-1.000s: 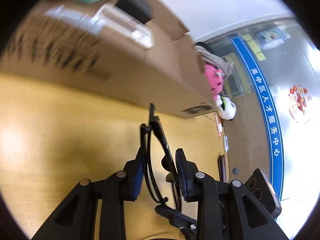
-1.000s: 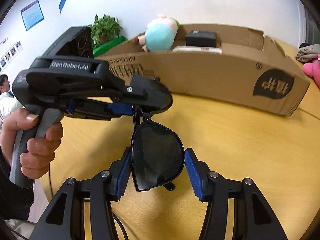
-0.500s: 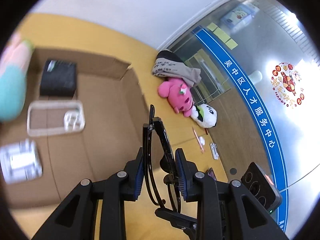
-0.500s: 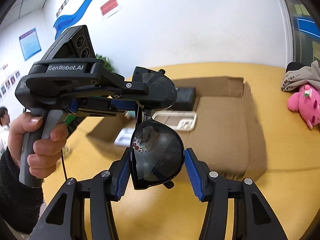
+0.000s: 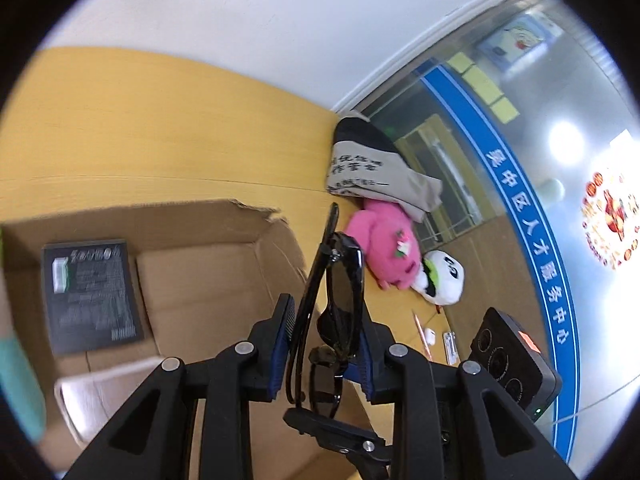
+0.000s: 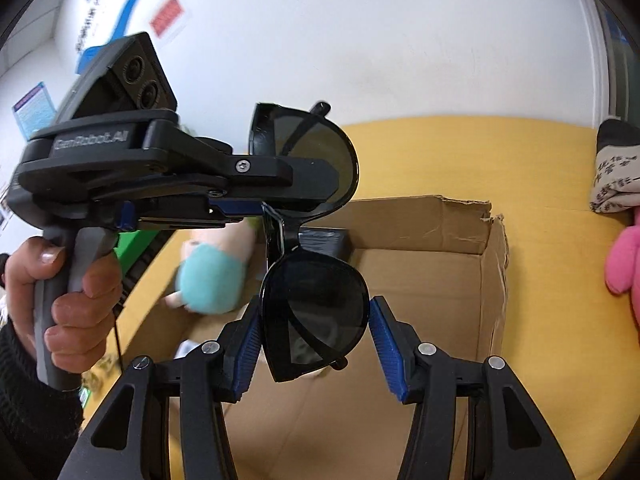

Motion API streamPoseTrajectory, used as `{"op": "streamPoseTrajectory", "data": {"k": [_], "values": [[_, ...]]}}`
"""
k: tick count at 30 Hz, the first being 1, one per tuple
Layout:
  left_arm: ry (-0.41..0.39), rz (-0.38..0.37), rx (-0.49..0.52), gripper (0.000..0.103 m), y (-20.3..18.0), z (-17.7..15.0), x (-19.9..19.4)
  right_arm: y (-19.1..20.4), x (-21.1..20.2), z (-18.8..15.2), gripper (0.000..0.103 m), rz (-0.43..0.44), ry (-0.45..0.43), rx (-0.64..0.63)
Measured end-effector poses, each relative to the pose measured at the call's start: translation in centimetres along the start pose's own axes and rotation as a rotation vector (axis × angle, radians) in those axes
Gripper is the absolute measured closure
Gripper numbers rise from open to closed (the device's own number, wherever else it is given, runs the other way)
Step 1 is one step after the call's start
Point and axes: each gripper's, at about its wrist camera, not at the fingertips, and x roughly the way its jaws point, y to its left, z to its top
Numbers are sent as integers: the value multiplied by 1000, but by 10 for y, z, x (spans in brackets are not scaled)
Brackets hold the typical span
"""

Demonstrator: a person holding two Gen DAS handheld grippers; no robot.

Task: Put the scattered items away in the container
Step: 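Lift the sunglasses with the right gripper and release them inside the box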

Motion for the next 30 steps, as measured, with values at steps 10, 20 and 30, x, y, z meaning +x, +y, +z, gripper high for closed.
{"op": "streamPoseTrajectory", "data": {"k": [10, 20, 30], "values": [[135, -35, -208, 76, 92, 24, 98, -65, 105, 12, 47, -65, 275, 150], [202, -34, -266, 77, 122, 6, 126, -65, 141, 3, 47, -198, 421, 128], [-44, 91, 51, 40, 18, -25, 14, 3, 60, -1, 0, -259, 296, -33]]}}
